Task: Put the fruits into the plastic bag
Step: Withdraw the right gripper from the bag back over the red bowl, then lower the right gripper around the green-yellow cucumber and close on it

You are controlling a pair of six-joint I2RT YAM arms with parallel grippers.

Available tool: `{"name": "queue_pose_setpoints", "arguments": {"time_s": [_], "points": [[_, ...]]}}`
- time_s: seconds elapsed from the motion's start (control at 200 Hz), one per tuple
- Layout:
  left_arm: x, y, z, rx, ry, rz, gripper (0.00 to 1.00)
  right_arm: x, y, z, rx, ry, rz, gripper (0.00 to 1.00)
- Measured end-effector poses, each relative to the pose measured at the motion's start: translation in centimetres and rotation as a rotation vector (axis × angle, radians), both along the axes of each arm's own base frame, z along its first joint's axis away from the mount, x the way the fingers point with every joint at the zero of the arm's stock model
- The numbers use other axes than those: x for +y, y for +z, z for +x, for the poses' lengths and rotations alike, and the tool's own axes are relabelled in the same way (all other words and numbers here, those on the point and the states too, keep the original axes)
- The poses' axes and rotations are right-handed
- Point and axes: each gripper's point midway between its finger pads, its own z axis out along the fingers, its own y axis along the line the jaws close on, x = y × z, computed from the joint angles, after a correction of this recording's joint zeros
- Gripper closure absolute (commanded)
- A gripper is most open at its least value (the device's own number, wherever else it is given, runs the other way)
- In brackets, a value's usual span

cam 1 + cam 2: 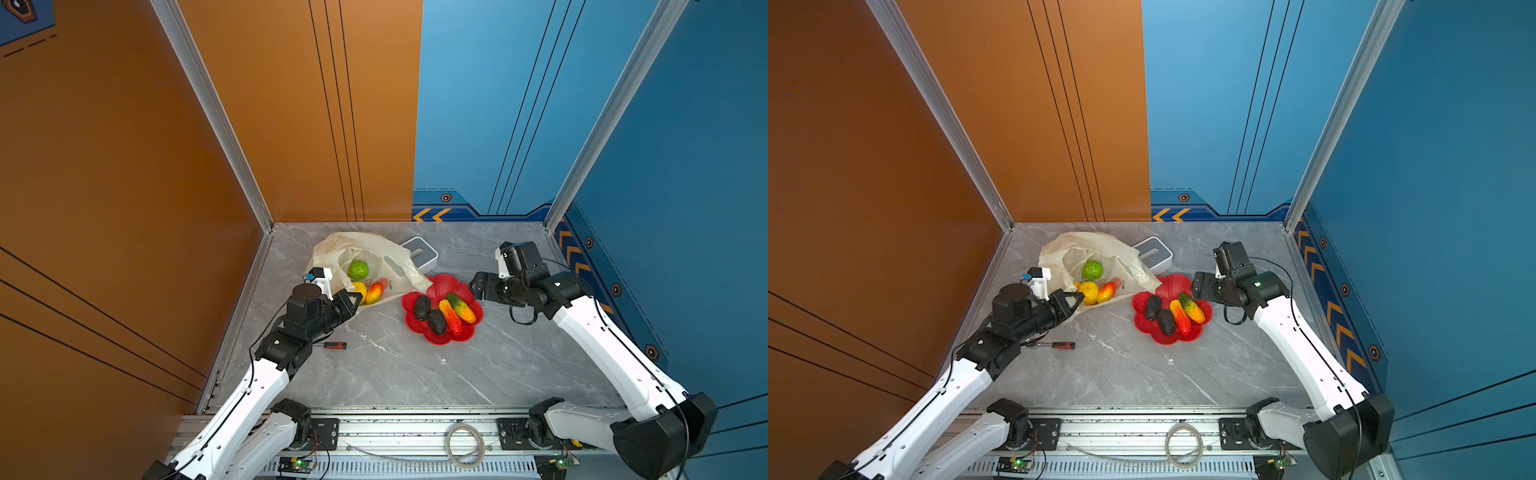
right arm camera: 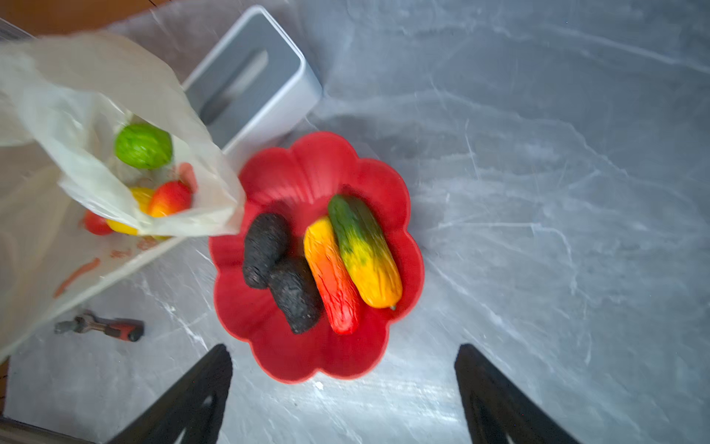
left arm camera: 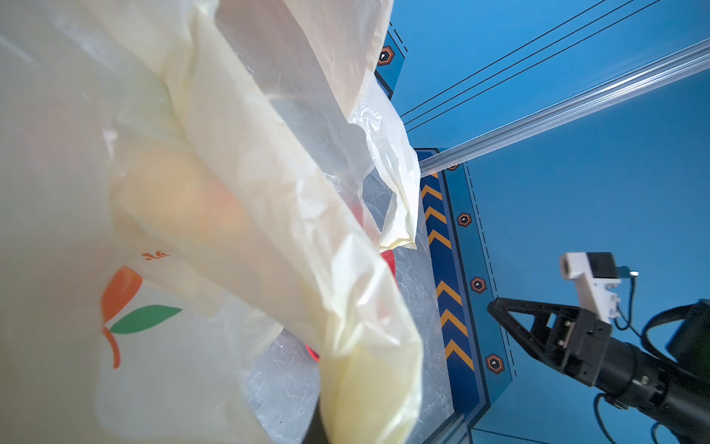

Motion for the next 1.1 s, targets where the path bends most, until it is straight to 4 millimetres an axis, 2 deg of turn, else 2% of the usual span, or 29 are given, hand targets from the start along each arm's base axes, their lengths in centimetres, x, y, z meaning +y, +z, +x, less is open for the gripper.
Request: {"name": "queue_pose_setpoints", "arguments": {"time_s": [0.145, 0.431, 0.536, 0.656, 1.096], "points": [[0.0, 0.2, 0.0, -0.004, 0.000, -0.001, 1.00, 0.7, -2.4, 0.3, 0.076, 0.024, -0.016, 0.18], [0.0, 0.1, -0.1, 0.002, 0.000, 0.001, 1.00, 2.4, -9.8, 1.0, 0.265, 0.101, -0.147, 0.31], [0.1, 0.1, -0.2, 0.001, -0.001, 0.002, 1.00, 2.8, -11.5, 1.3, 0.305, 0.120, -0.192, 0.32], [0.2, 0.1, -0.1, 0.002, 0.000, 0.004, 1.00, 3.0, -12.5, 2.1, 0.321, 0.128, -0.218, 0.34], [0.4, 0.1, -0.1, 0.005, 0.002, 0.006, 1.00, 3.2, -13.5, 4.5, 0.313, 0.147, -0.286, 0.40]]}}
